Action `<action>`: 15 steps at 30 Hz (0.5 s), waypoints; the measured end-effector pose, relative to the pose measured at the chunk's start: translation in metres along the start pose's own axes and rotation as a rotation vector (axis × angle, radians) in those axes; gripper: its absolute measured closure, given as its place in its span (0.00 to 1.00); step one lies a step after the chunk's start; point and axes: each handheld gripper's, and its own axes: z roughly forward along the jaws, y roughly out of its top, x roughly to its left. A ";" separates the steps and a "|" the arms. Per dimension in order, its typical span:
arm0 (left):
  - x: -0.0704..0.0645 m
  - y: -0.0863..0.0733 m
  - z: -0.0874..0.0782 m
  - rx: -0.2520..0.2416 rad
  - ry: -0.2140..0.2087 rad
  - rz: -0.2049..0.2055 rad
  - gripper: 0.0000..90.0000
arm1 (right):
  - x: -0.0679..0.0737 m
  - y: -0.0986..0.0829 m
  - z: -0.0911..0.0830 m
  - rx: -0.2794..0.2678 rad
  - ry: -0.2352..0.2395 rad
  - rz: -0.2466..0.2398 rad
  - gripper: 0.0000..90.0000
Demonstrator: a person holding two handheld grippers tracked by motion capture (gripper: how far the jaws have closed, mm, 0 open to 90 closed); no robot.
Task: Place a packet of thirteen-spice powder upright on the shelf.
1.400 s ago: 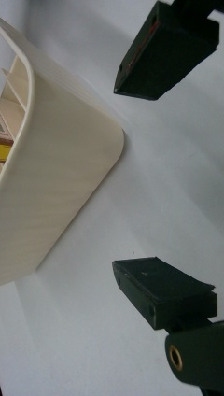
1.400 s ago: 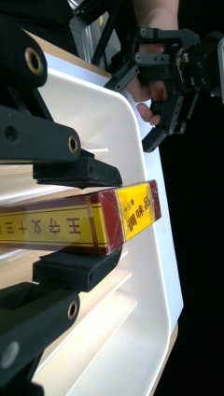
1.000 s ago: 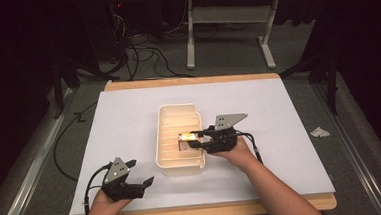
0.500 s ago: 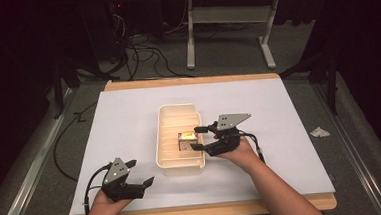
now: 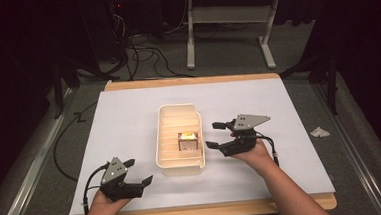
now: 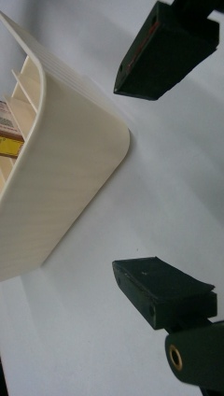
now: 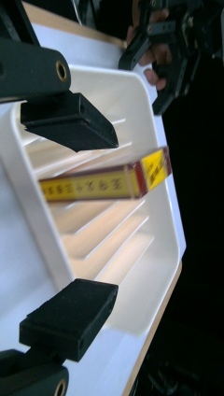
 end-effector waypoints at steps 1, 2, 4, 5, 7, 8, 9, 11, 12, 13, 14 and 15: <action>0.000 0.000 0.000 -0.001 0.001 0.000 0.16 | -0.001 -0.001 -0.004 0.013 -0.019 0.010 0.25; 0.000 0.000 0.000 -0.002 0.001 -0.002 0.16 | -0.002 -0.002 -0.010 0.029 -0.051 0.010 0.24; 0.000 0.000 0.000 -0.002 0.003 -0.002 0.16 | -0.002 -0.006 -0.020 0.032 -0.111 0.016 0.24; 0.000 0.000 0.000 -0.003 0.003 -0.003 0.16 | -0.002 -0.008 -0.025 0.020 -0.139 0.014 0.24; 0.001 0.001 0.000 -0.007 0.006 -0.004 0.16 | -0.001 -0.012 -0.038 0.030 -0.186 0.026 0.23; 0.000 0.001 0.000 -0.011 0.006 -0.010 0.16 | 0.000 -0.015 -0.044 0.029 -0.208 0.034 0.23; 0.001 0.001 0.000 -0.009 0.006 -0.007 0.16 | 0.002 -0.018 -0.051 0.027 -0.225 0.043 0.23; 0.001 0.002 0.000 -0.014 0.004 -0.013 0.16 | 0.005 -0.023 -0.064 0.029 -0.262 0.048 0.22; 0.001 0.002 0.000 -0.015 0.003 -0.014 0.16 | 0.009 -0.027 -0.072 0.026 -0.282 0.057 0.22; 0.001 0.002 0.000 -0.015 0.003 -0.014 0.16 | 0.011 -0.030 -0.077 0.032 -0.299 0.061 0.22; 0.001 0.002 0.000 -0.015 0.002 -0.015 0.16 | 0.014 -0.033 -0.083 0.038 -0.316 0.065 0.22; 0.001 0.002 0.000 -0.014 0.003 -0.014 0.16 | 0.017 -0.037 -0.089 0.037 -0.329 0.076 0.22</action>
